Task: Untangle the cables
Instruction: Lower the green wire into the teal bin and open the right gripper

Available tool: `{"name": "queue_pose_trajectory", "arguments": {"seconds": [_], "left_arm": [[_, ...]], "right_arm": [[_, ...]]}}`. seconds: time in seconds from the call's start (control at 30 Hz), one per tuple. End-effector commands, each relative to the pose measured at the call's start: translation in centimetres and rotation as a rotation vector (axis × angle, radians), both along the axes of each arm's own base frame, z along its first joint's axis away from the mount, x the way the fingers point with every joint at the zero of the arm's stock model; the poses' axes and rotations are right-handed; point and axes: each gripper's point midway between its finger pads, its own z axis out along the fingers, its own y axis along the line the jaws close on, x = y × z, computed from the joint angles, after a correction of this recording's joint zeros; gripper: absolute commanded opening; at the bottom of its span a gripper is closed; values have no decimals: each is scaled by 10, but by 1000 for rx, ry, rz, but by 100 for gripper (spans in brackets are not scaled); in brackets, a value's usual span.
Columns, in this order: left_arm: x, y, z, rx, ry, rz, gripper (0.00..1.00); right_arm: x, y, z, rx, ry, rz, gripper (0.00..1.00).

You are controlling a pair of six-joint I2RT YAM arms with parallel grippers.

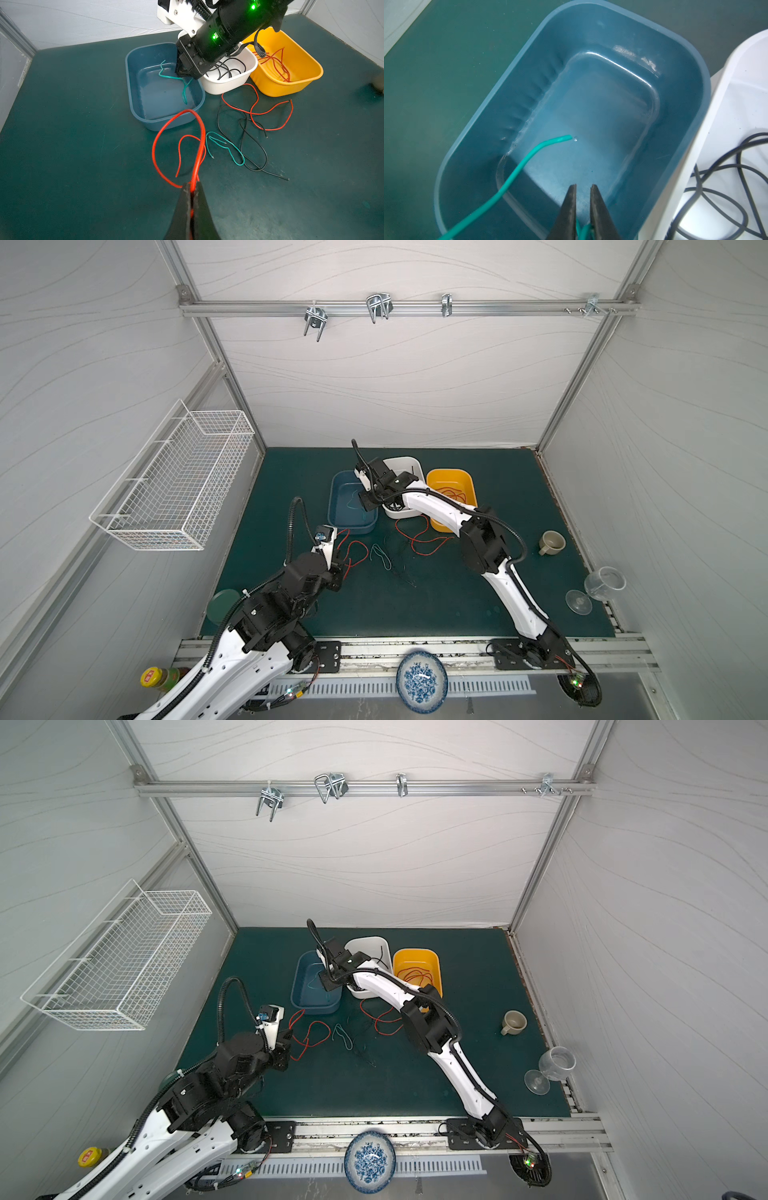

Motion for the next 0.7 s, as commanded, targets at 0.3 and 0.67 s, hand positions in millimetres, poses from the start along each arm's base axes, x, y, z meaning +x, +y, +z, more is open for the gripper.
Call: {"name": "queue_pose_trajectory", "arguments": {"seconds": [0.3,0.67], "left_arm": [[5,-2,11,-23,-40,5,0],[5,-3,11,-23,-39,1,0]], "right_arm": [[1,0,17,-6,-31,26,29],[-1,11,42,32,-69,51,45]]}}
